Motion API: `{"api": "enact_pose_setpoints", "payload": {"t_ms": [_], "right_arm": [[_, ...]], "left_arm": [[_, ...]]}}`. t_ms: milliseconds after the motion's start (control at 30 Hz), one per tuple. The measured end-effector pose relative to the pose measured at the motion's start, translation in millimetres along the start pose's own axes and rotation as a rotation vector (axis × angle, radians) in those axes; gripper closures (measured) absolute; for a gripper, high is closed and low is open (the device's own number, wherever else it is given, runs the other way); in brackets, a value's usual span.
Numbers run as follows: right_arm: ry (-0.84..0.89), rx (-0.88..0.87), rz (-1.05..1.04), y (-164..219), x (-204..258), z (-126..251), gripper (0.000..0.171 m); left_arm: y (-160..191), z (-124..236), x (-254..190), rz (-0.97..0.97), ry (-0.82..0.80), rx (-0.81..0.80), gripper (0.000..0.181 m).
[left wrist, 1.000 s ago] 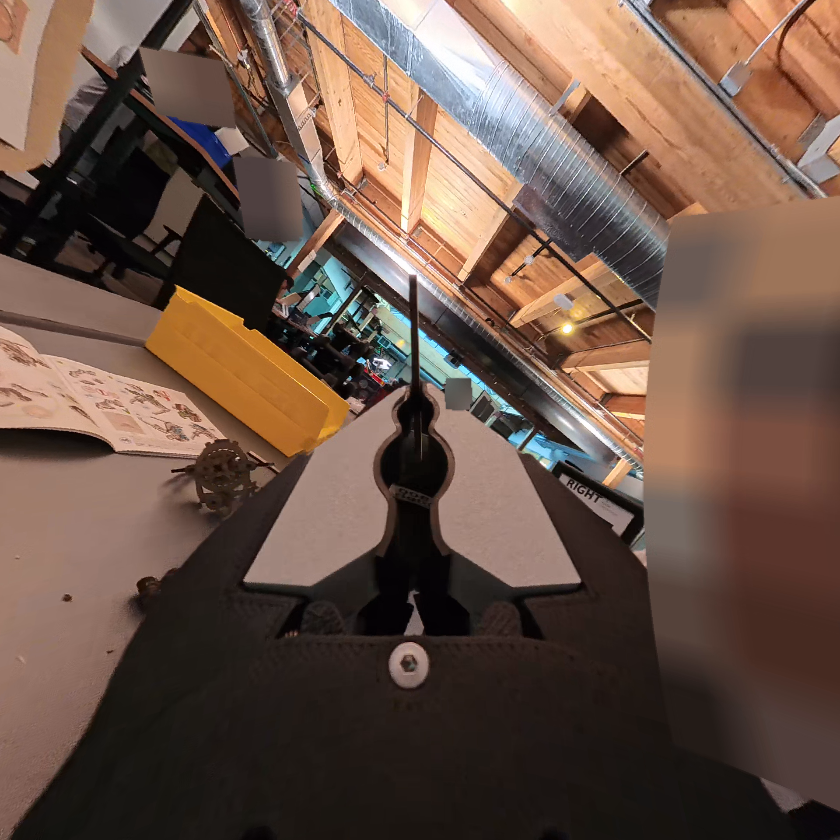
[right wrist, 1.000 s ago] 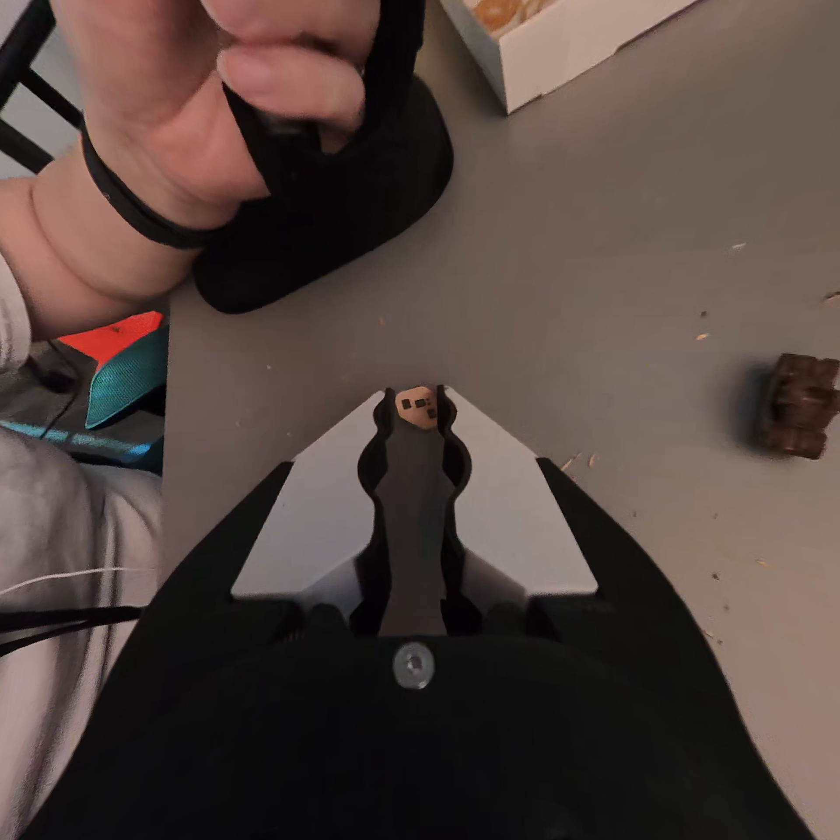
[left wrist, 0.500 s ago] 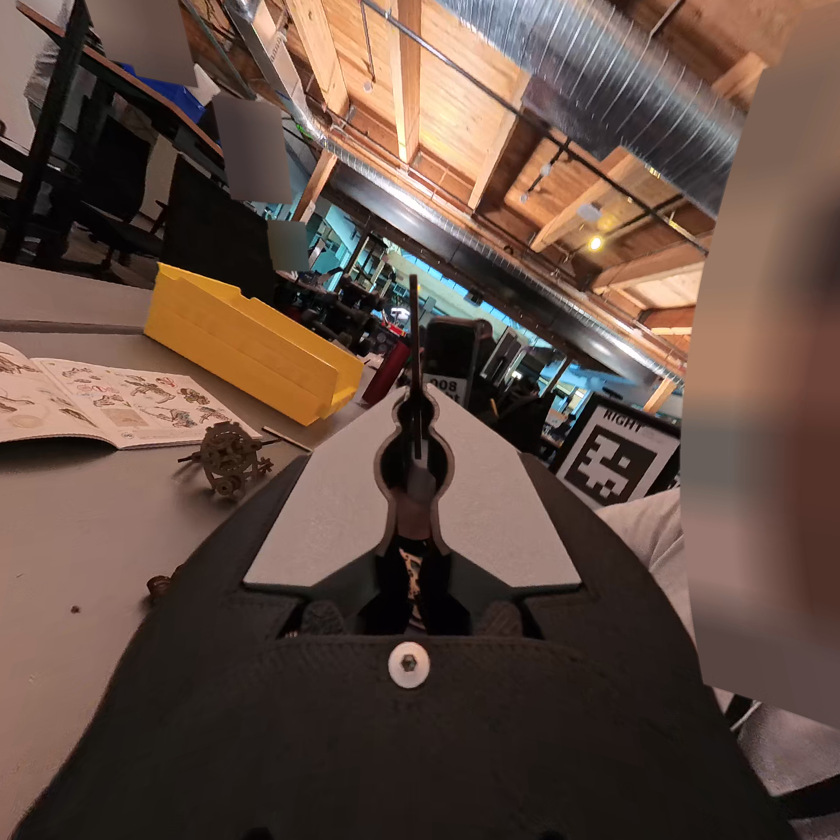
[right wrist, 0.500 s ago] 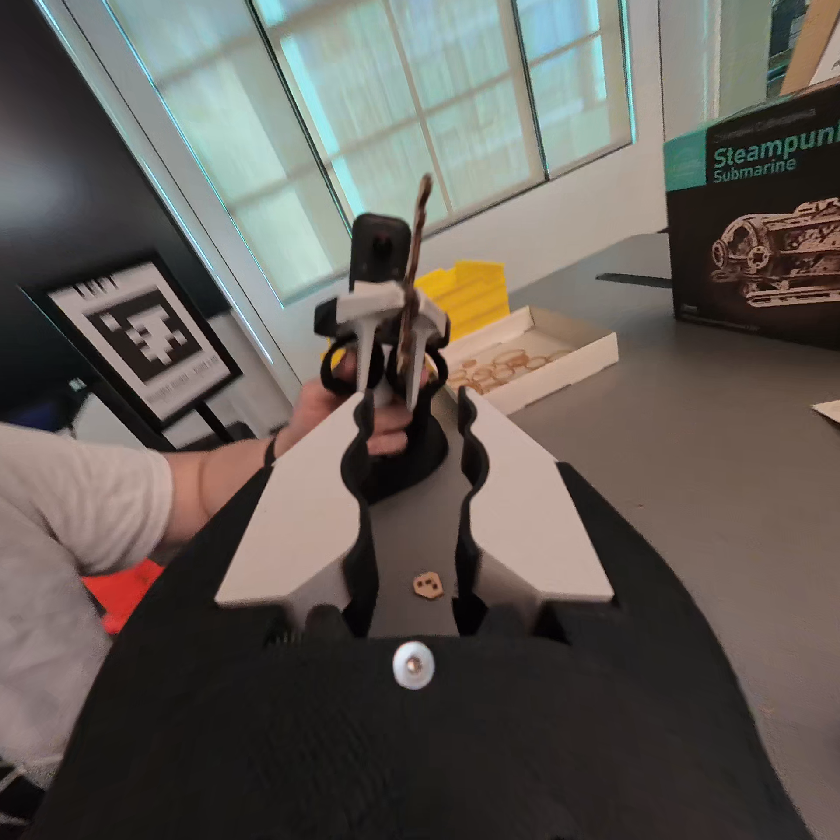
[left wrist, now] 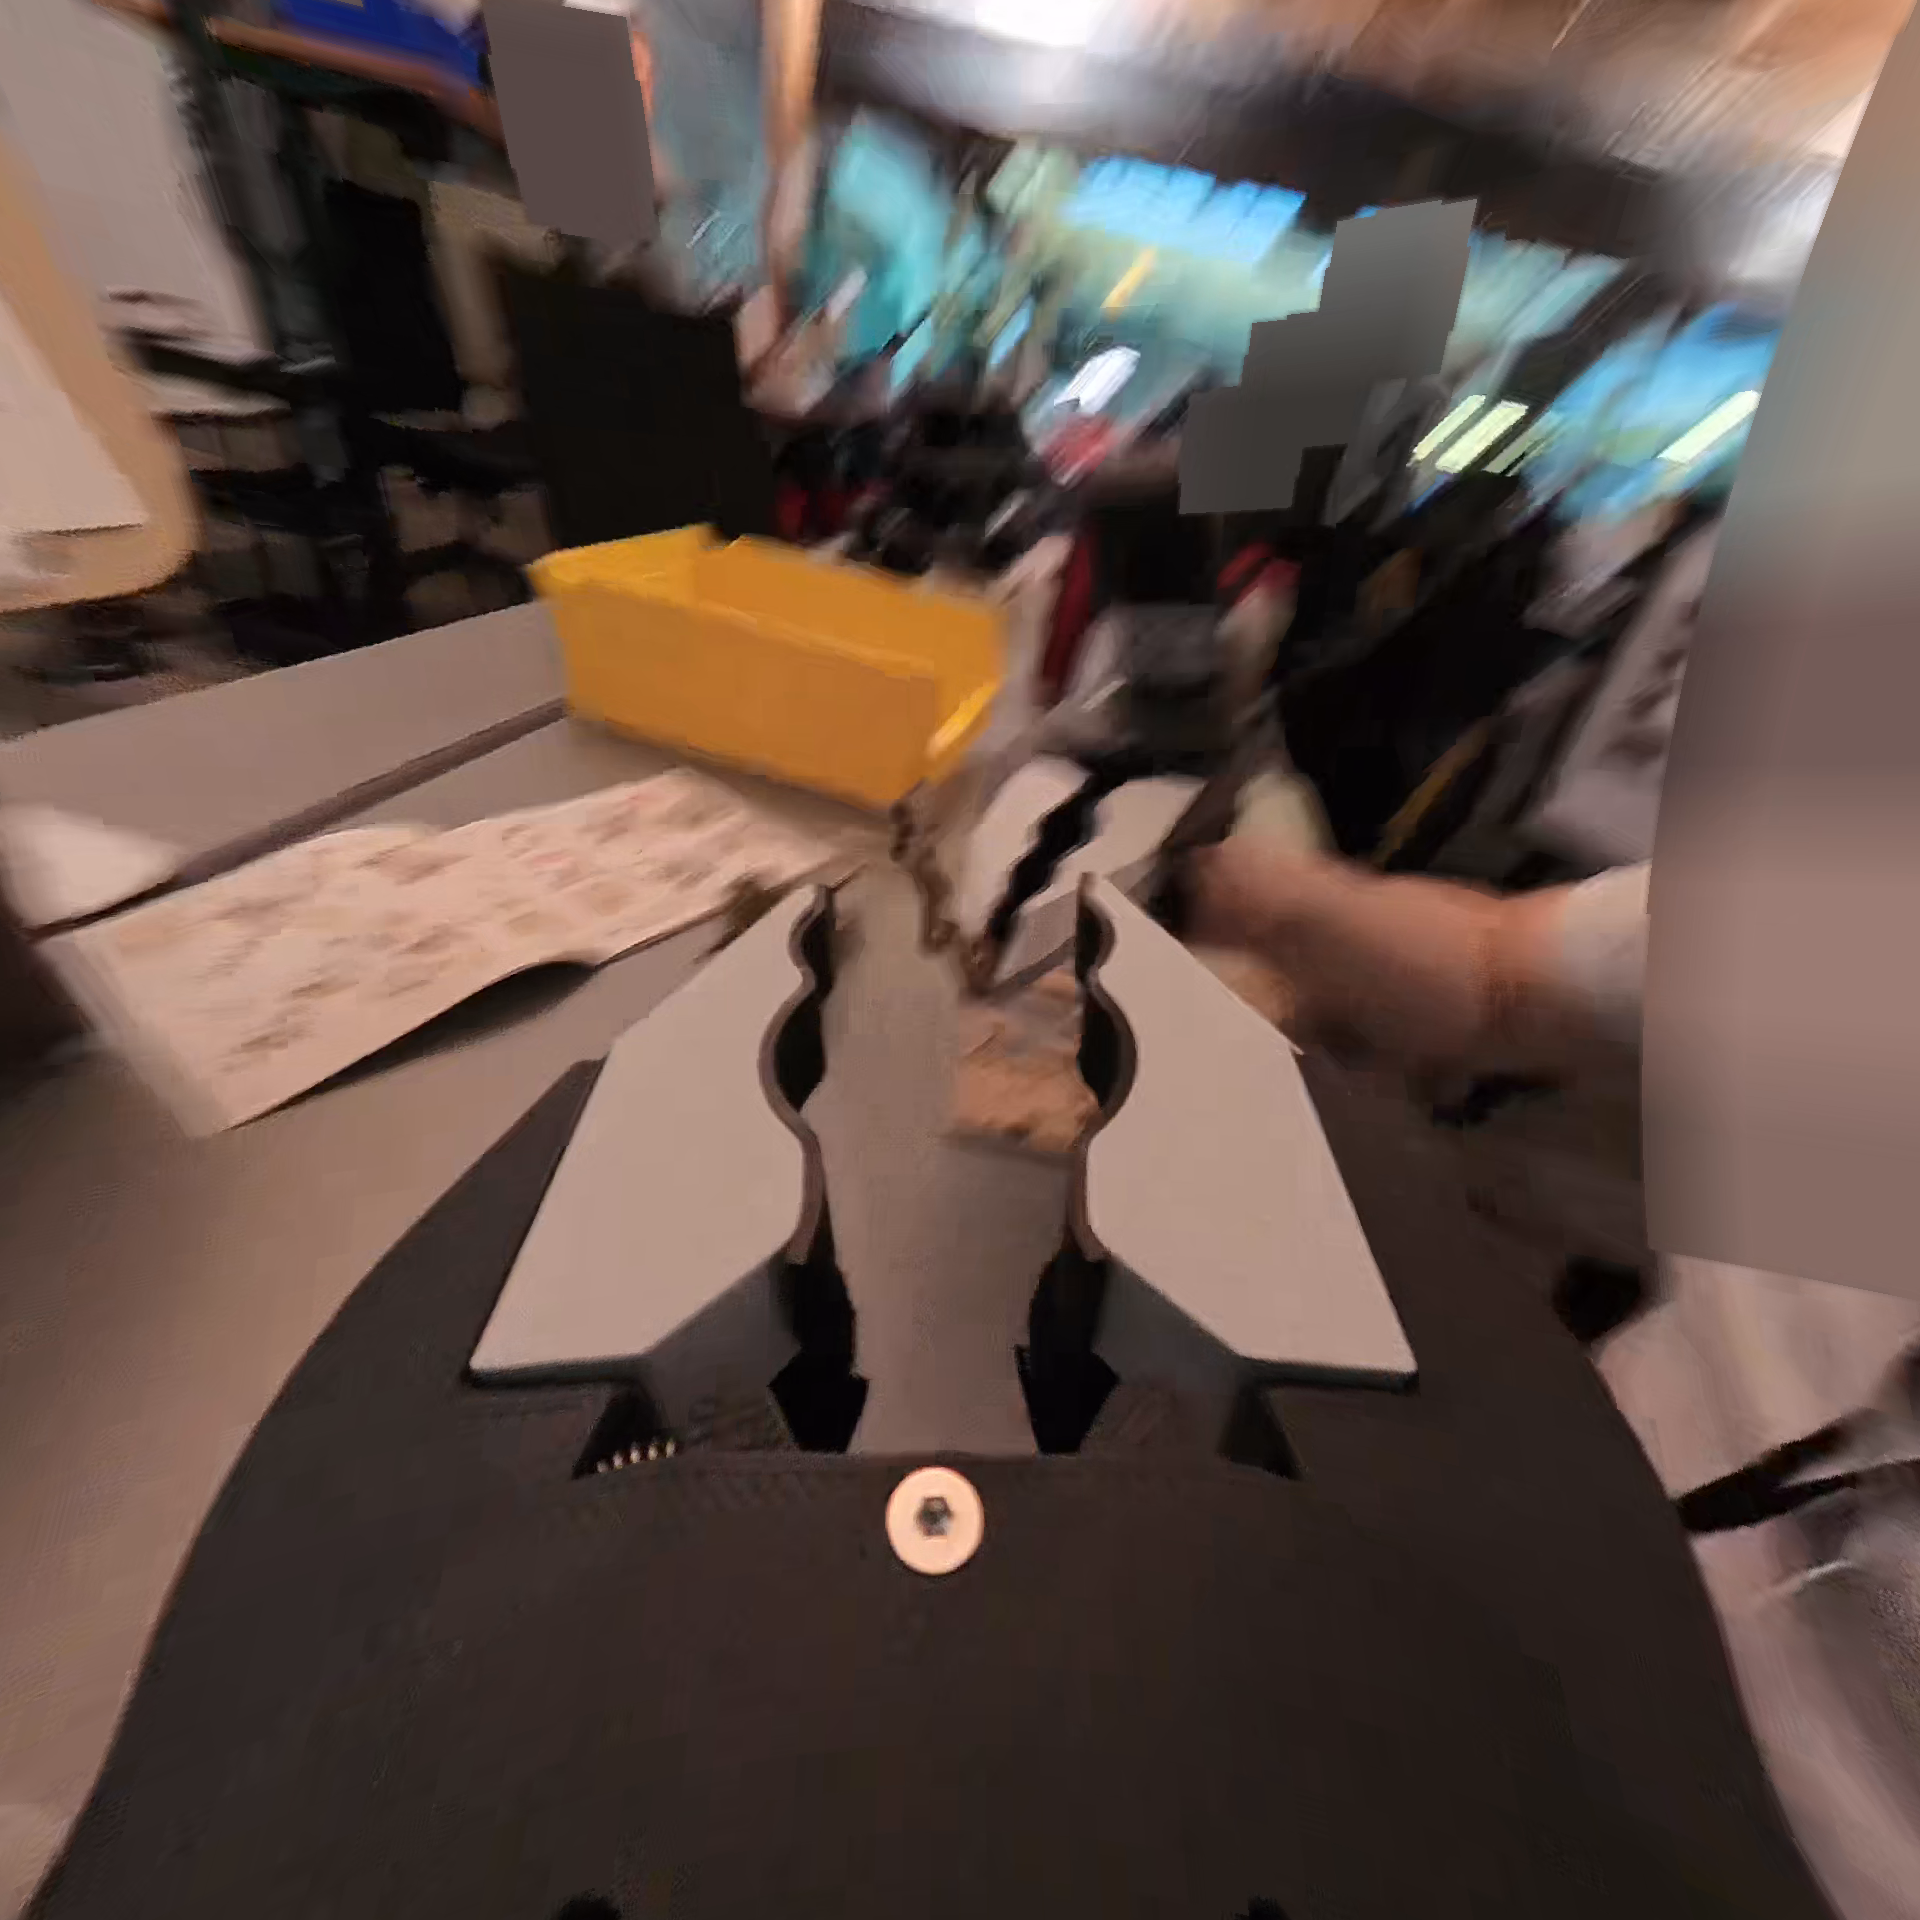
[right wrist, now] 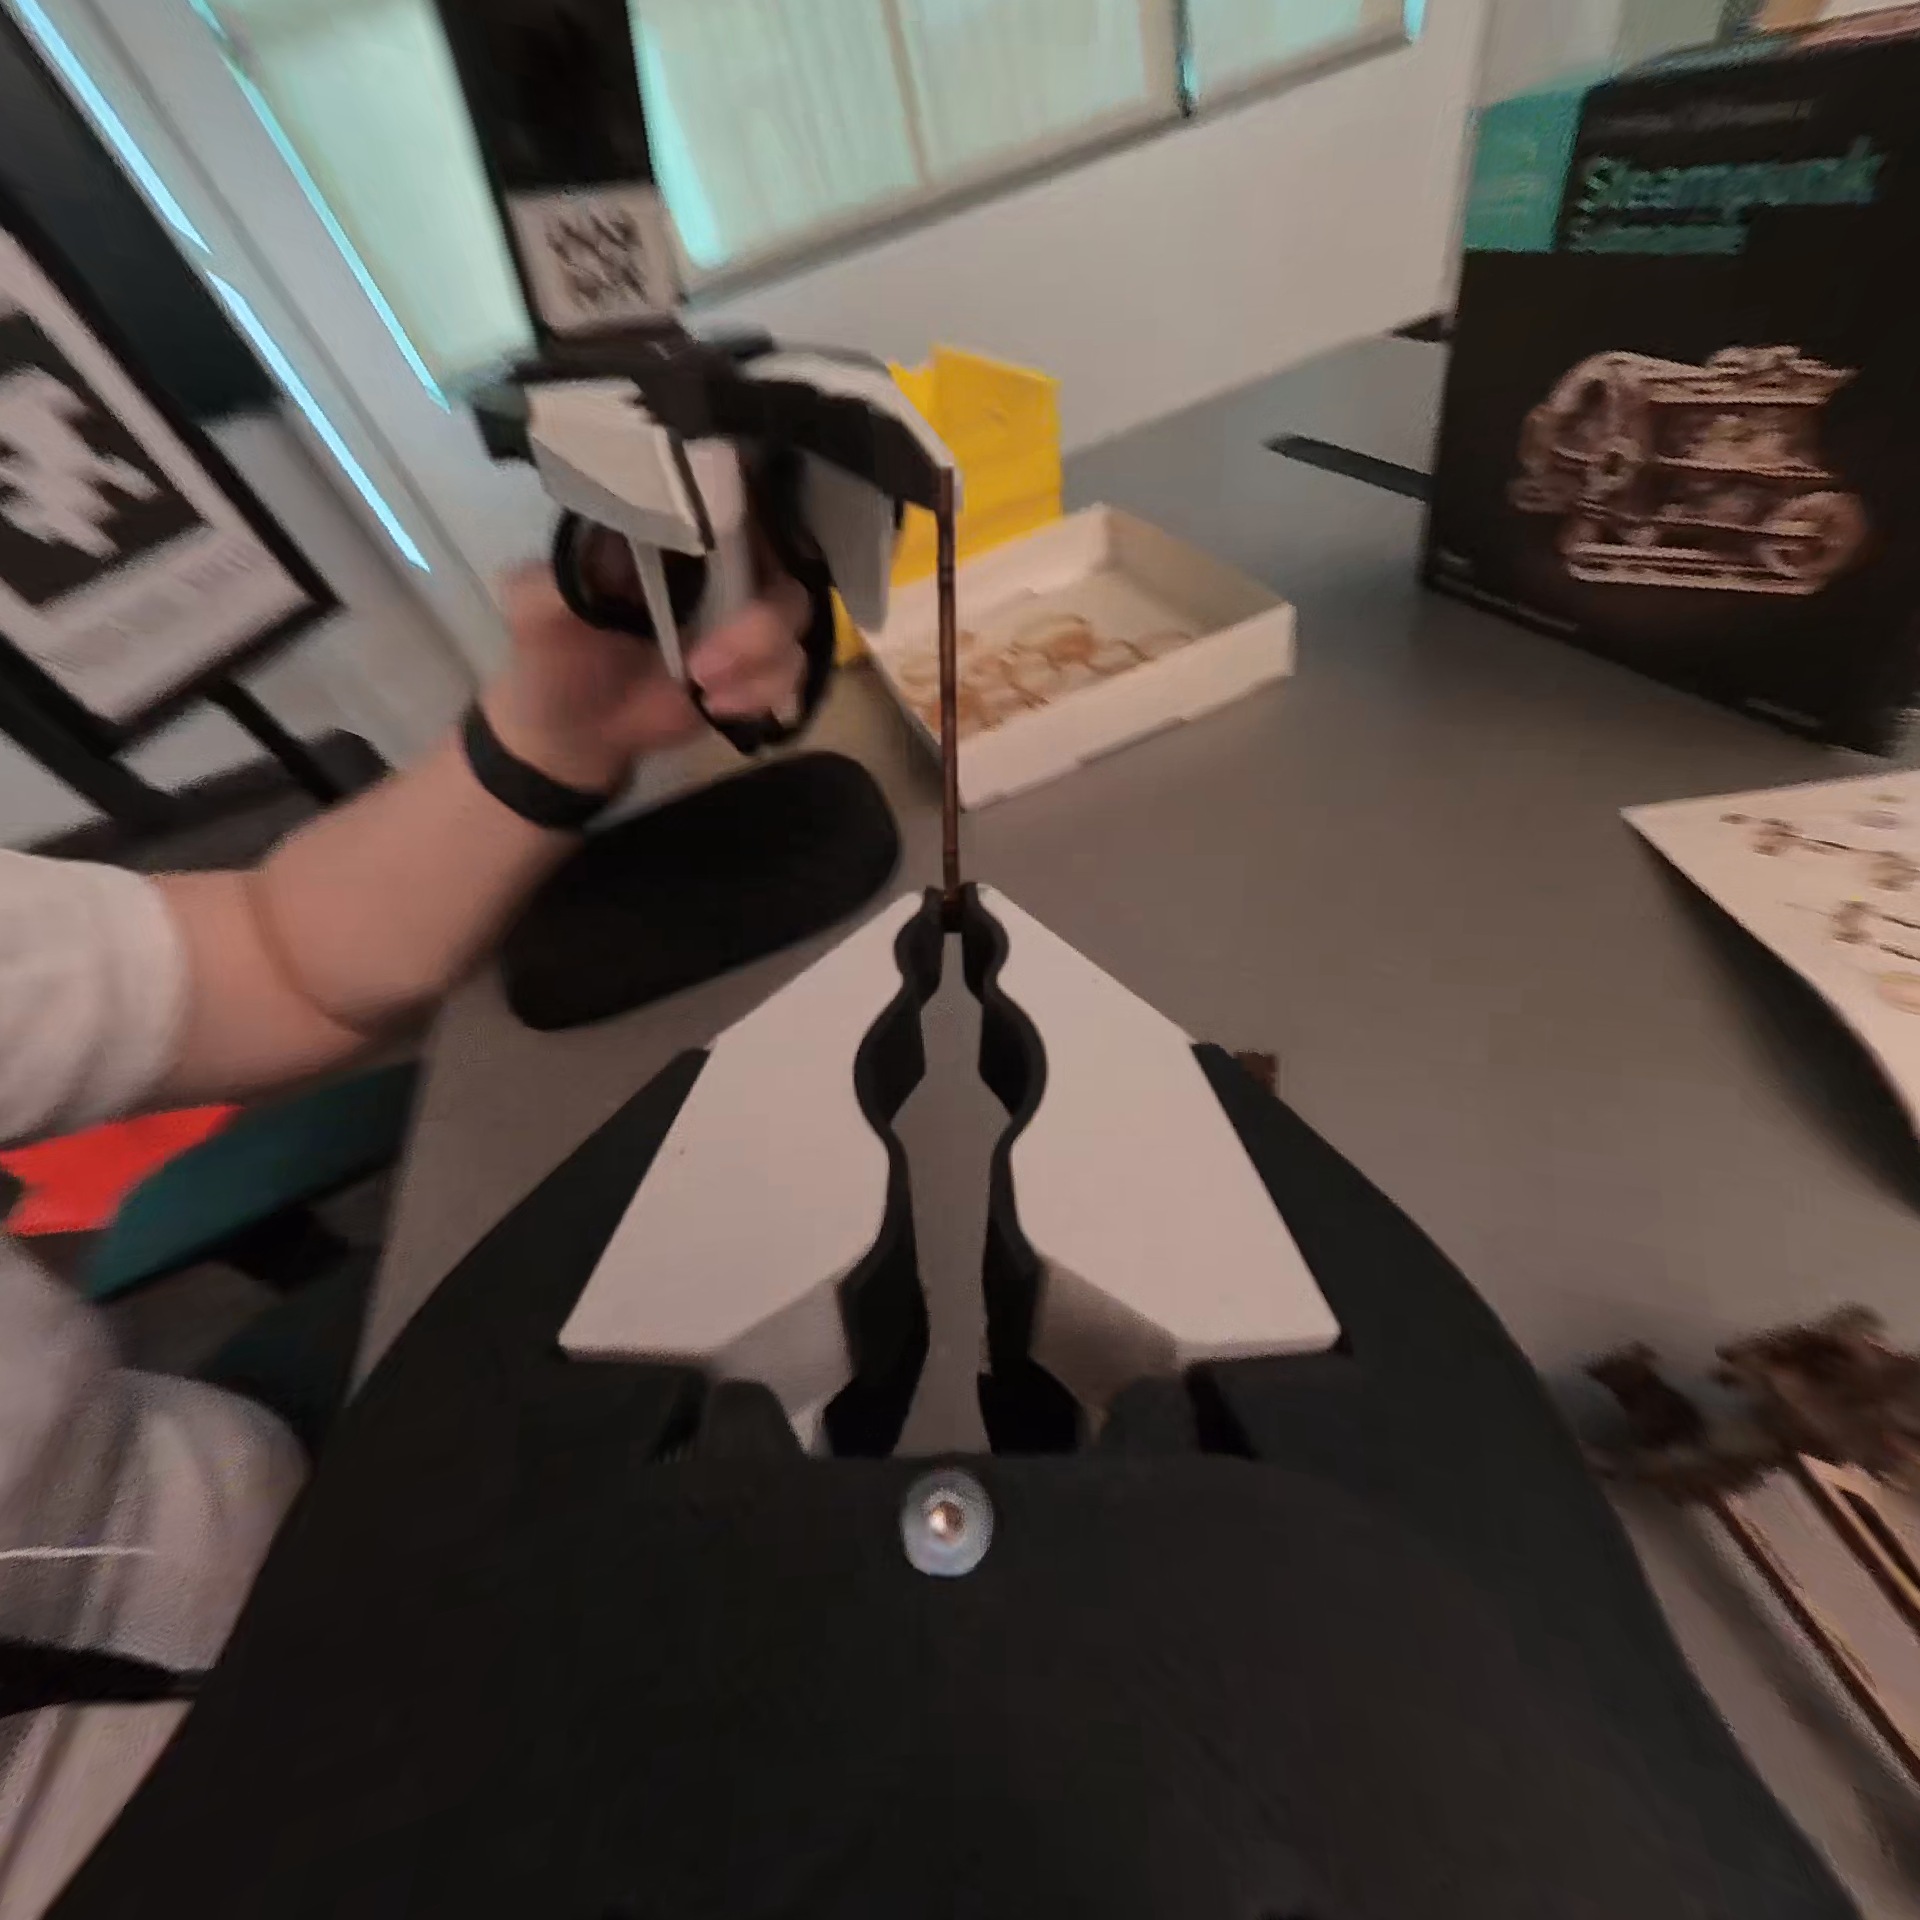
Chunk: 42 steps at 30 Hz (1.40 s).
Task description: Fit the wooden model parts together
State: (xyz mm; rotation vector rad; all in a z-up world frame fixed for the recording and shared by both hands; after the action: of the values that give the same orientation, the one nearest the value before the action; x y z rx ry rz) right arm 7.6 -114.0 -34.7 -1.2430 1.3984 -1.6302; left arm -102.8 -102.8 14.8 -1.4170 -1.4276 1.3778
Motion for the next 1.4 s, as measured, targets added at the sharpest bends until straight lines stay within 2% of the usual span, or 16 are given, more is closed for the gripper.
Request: {"api": "enact_pose_setpoints", "payload": {"t_ms": [133, 300, 433, 633, 767, 967, 1067, 1233, 1400], "right_arm": [[0.071, 0.108, 0.068, 21, 6, -11, 0.17], [0.142, 0.073, 0.115, 28, 9, -18, 0.17], [0.119, -0.071, 0.022, 17, 13, -16, 0.17], [0.052, -0.231, -0.115, 1, 18, -10, 0.17], [-0.02, -0.24, -0.245, 4, 21, -12, 0.171], [-0.129, -0.259, -0.433, 7, 24, -14, 0.17], [-0.152, -0.253, -0.414, 8, 27, -16, 0.17], [-0.151, -0.221, -0.339, 13, 26, -17, 0.17], [-0.123, -0.236, -0.304, 7, 15, -13, 0.16]], "left_arm": [[15, 9, 16, -0.127, -0.138, 0.09, 0.133], [36, -2, 14, 0.004, -0.143, 0.182, 0.125], [41, -10, 9, 0.139, -0.124, 0.146, 0.135], [35, -13, 1, 0.368, 0.0, 0.046, 0.154], [26, -13, -6, 0.462, 0.111, -0.038, 0.157], [29, -16, -15, 0.377, 0.145, -0.016, 0.164], [32, -16, -13, 0.35, 0.116, -0.001, 0.181], [36, -14, -10, 0.386, 0.101, 0.043, 0.181], [34, -13, -5, 0.395, 0.073, 0.028, 0.181]]}}
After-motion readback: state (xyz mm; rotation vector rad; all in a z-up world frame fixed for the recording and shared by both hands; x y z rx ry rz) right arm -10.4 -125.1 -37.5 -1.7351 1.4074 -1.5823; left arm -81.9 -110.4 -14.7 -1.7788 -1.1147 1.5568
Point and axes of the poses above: each gripper's, where its closed fingertips meet, z back along the fingers, y out of its underside, x = y × z across the jaws, the point moved 4 cm from there along z, back along the fingers, and after that the axes turned 14 degrees about -x, right-handed, at the moved point
